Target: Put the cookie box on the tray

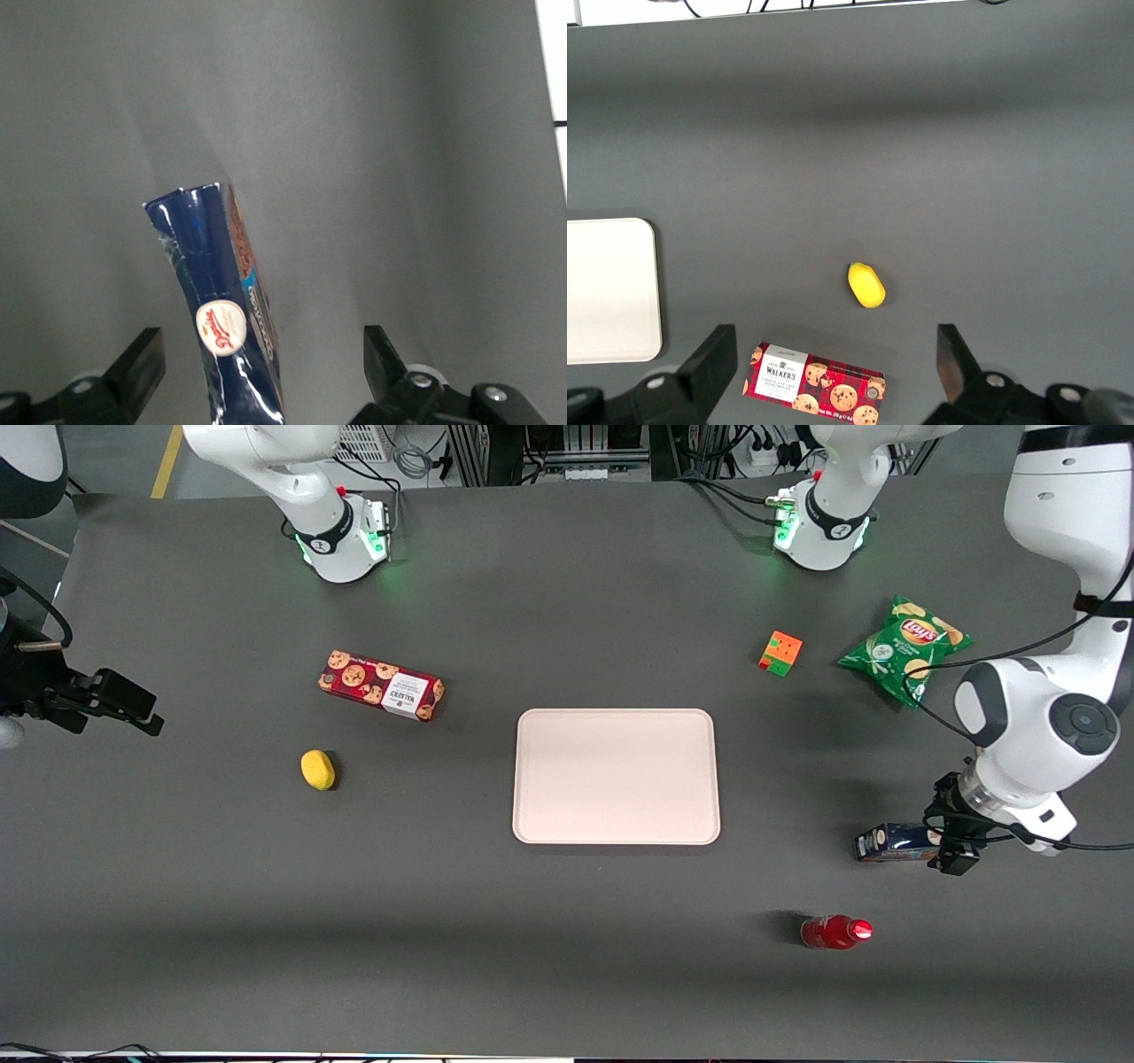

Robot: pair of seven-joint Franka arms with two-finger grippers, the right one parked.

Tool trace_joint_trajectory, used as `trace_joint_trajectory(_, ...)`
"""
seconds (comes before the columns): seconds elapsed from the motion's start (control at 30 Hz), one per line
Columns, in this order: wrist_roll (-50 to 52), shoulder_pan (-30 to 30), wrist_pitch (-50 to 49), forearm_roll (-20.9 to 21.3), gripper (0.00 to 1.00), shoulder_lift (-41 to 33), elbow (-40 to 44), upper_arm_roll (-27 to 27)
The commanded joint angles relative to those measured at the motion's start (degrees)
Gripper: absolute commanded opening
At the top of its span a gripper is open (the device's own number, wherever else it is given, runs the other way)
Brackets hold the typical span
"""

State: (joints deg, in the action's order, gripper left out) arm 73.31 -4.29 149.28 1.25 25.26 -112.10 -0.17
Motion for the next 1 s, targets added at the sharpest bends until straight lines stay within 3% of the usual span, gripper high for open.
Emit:
trace_joint_trajectory(0.0,0.2,0.1,5.3,-0.1,0.99,0.0,-3.6,0.1)
trace_joint_trajectory(0.1,0.2,0.1,6.5,-0.1,0.83,0.2,-4.1,0.1)
trace_joint_trajectory(0.27,1.1,0.1,8.1,-0.1,0.49,0.9,-4.2,0.1)
trace_joint_trajectory(0.3,1.2,0.1,8.7,-0.1,0.39,1.0,-4.4,0.3)
trace_joint_trajectory(0.37,1.1,0.0,9.3,-0.1,0.11,1.3,-4.5,0.3)
trace_joint_trajectory(0.43,1.1,0.0,9.4,-0.2,0.0,1.4,-4.5,0.3)
trace_joint_trajectory(0.77,0.7,0.0,7.4,-0.1,0.0,-0.9,-2.7,0.3)
trace_joint_trajectory(0.97,-1.0,0.2,-5.2,0.7,0.0,-3.9,3.5,-0.1)
